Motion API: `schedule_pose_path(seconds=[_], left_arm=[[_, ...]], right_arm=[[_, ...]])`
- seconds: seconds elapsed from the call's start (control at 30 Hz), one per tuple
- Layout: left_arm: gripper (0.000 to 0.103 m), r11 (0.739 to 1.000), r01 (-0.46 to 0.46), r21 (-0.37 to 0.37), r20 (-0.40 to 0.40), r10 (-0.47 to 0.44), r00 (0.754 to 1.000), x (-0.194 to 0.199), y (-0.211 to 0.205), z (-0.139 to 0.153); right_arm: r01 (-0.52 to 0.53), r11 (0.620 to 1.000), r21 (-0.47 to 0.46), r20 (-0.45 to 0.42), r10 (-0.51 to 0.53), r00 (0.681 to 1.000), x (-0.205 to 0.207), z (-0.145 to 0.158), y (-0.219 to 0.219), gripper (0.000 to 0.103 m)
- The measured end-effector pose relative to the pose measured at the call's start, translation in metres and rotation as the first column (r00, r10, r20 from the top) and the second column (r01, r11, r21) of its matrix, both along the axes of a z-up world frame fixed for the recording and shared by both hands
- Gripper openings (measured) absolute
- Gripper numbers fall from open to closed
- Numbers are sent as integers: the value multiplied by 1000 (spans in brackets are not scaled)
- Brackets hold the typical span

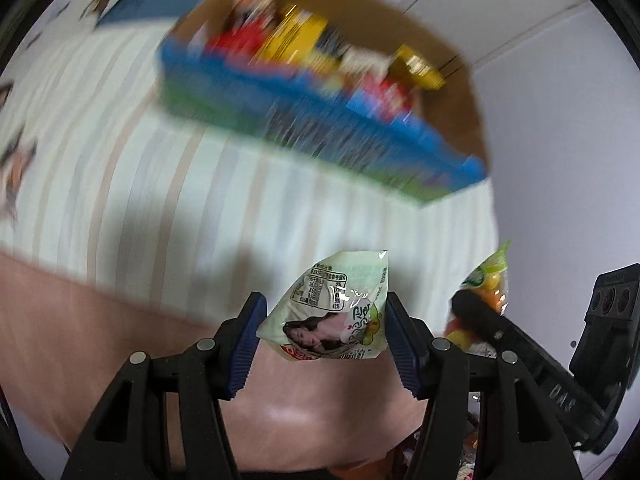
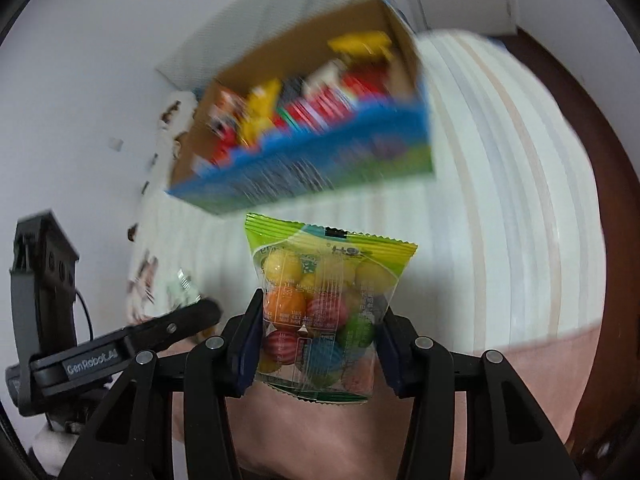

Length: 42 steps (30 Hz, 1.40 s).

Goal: Organize snacks
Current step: 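Carry both packets into the cardboard box and open both tools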

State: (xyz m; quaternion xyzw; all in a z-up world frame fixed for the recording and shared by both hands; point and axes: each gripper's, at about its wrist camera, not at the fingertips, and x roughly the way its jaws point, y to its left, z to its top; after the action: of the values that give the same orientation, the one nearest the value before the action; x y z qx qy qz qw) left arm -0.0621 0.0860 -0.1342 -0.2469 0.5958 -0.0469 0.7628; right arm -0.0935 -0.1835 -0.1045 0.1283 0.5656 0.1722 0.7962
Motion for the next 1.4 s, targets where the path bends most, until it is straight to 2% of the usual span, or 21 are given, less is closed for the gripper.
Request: schedule_pose_path(seconds=[0.1, 0.2, 0.33, 0.5, 0.63, 0.73, 0.8, 0.83, 0.87, 0.97, 1.03, 1.07, 1.1, 1.4], left_arm=[[56, 999, 33, 13, 47, -33, 998, 45, 1, 19], [56, 996, 65, 64, 81, -70, 994, 88, 8, 43], [56, 988, 82, 131, 83, -94, 992, 133, 18, 55], [56, 977, 118, 180, 13, -122, 992, 179, 26, 34], [56, 965, 164, 206, -85, -150, 985, 206, 29, -5], [58, 957, 198, 211, -162, -166, 973, 216, 29, -31], [58, 962, 193, 192, -220, -149, 964, 219, 32, -49], [58, 963, 189, 192, -229, -143, 963, 218, 33, -52], [59, 964, 184, 191, -232, -138, 963, 218, 35, -57], [62, 966, 173, 192, -239, -125, 963, 218, 38, -67], [75, 969, 158, 190, -231, -112, 966, 217, 42, -69], [88, 968, 152, 198, -224, -107, 969, 217, 43, -68], [92, 968, 149, 204, -218, -103, 971, 217, 44, -69], [92, 964, 131, 230, -178, -91, 980, 212, 51, -59]], right_arm=[[-4, 1000, -13, 45, 5, 999, 32, 21, 17, 52], [-2, 999, -42, 76, 5, 997, 63, 31, 32, 52], [2, 996, -90, 71, 4, 997, 117, 36, 44, 52], [2, 984, -177, 24, 2, 1000, 180, 20, 55, 52], [6, 969, -248, -7, -8, 1000, 204, -2, 55, 52], [6, 962, -273, -51, -20, 998, 219, -22, 56, 53], [7, 959, -283, -70, -28, 997, 224, -34, 56, 68], [8, 954, -301, -74, -32, 997, 225, -38, 57, 89], [7, 955, -296, -73, -30, 997, 224, -39, 57, 91], [-4, 951, -310, -82, -23, 996, 223, -43, 59, 92], [-9, 948, -317, -94, -22, 995, 222, -47, 60, 94], [-12, 948, -318, -98, -20, 995, 221, -49, 61, 94], [-16, 946, -323, -98, -17, 995, 220, -49, 62, 95], [-31, 938, -345, -114, -9, 993, 213, -52, 67, 97]])
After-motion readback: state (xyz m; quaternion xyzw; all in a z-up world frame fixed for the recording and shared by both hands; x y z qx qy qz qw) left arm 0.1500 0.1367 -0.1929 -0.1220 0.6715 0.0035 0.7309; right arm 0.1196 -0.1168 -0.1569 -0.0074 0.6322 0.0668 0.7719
